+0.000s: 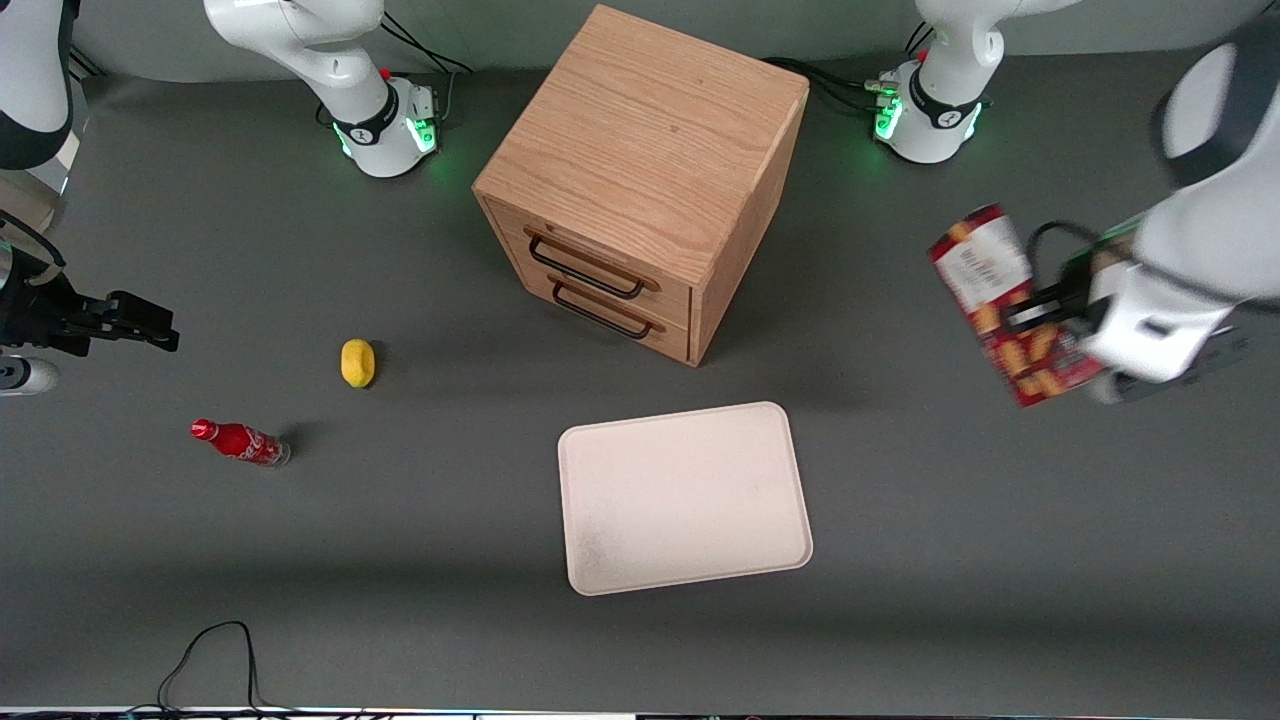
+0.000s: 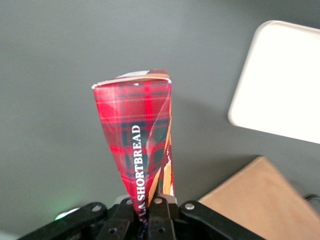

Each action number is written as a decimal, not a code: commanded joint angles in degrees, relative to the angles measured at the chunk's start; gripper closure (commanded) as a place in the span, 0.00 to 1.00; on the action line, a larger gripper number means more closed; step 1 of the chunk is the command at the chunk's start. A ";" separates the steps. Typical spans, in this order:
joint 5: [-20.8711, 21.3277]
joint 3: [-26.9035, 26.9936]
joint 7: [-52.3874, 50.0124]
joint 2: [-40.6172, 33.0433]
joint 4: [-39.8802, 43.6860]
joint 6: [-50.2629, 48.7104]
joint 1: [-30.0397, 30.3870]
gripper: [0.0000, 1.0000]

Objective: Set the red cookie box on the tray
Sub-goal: 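Carry the held box with the left gripper over the white tray, then lower the box onto the tray and open the left gripper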

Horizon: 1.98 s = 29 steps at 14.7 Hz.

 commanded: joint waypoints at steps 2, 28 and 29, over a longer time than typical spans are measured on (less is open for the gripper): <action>2.84 0.18 -1.76 12.08 9.90 6.64 -8.61 1.00; 13.49 4.66 -1.40 35.40 14.48 27.15 -19.53 0.64; 13.75 4.75 -1.32 35.40 13.78 27.23 -19.53 0.02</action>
